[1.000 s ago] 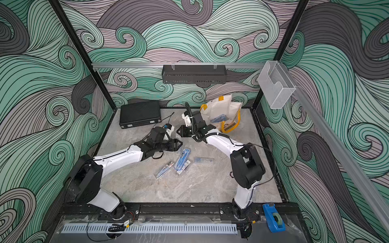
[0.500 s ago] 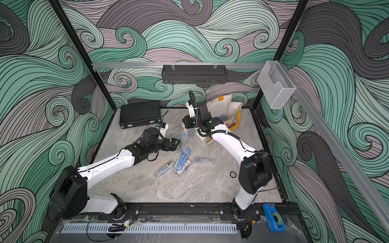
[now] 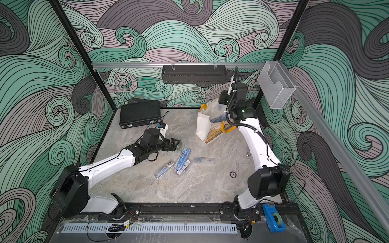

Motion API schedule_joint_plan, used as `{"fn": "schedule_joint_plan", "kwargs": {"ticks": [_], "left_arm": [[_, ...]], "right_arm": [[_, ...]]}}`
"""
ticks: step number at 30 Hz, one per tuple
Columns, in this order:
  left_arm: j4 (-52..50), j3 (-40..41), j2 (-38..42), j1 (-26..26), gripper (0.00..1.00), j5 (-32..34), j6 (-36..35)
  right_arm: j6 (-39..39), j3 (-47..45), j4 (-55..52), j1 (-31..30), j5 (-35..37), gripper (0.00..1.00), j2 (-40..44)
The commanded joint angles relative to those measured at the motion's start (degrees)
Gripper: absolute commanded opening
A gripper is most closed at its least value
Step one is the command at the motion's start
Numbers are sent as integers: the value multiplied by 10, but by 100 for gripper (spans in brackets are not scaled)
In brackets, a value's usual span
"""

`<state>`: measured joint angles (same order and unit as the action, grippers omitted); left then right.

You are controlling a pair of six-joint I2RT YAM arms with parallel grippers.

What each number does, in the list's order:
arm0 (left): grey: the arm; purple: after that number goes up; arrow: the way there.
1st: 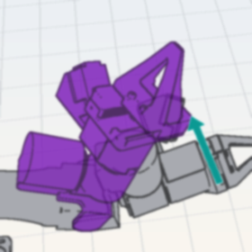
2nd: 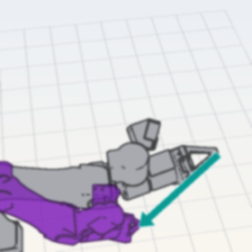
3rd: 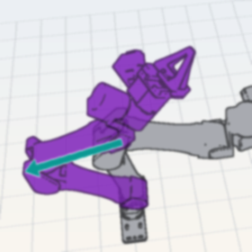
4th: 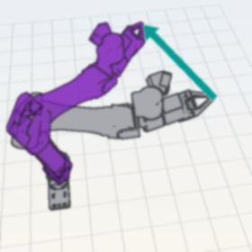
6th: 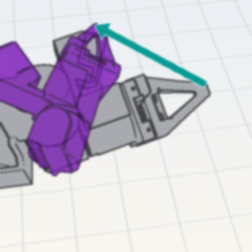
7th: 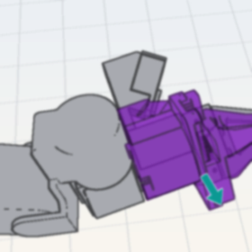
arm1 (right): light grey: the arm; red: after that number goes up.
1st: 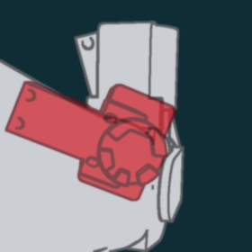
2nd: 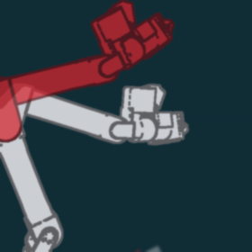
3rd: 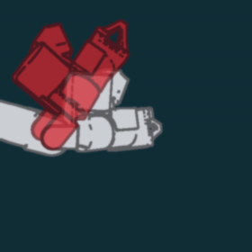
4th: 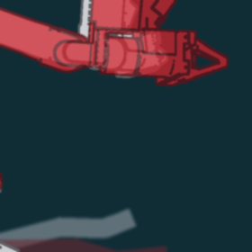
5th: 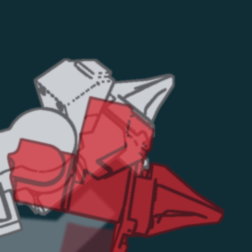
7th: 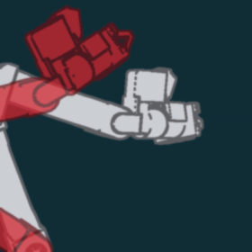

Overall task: Put the compass set into the canvas bag
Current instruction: Place the compass set in the canvas bag.

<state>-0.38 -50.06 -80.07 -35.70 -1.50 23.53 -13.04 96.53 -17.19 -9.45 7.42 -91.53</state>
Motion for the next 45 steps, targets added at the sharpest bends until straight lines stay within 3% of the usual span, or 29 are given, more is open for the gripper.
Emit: {"fn": "schedule_joint_plan", "kwargs": {"ticks": [1, 10, 24, 32, 45], "left_arm": [[-4, 2, -10, 2, 98, 11, 5], [-1, 8, -31, 2, 97, 26, 30], [-26, -14, -63, 2, 97, 41, 48], [-26, -16, -72, 2, 97, 47, 57], [-32, -25, -71, 2, 98, 57, 55]], "right_arm": [[6, 19, 20, 4, 38, 6, -39], [0, 27, -7, 5, 34, 7, -168], [-31, -6, -31, 5, -13, 10, -254], [-30, -5, -49, 5, -25, 21, -251], [-22, 7, -69, 2, -80, 53, -200]]}}
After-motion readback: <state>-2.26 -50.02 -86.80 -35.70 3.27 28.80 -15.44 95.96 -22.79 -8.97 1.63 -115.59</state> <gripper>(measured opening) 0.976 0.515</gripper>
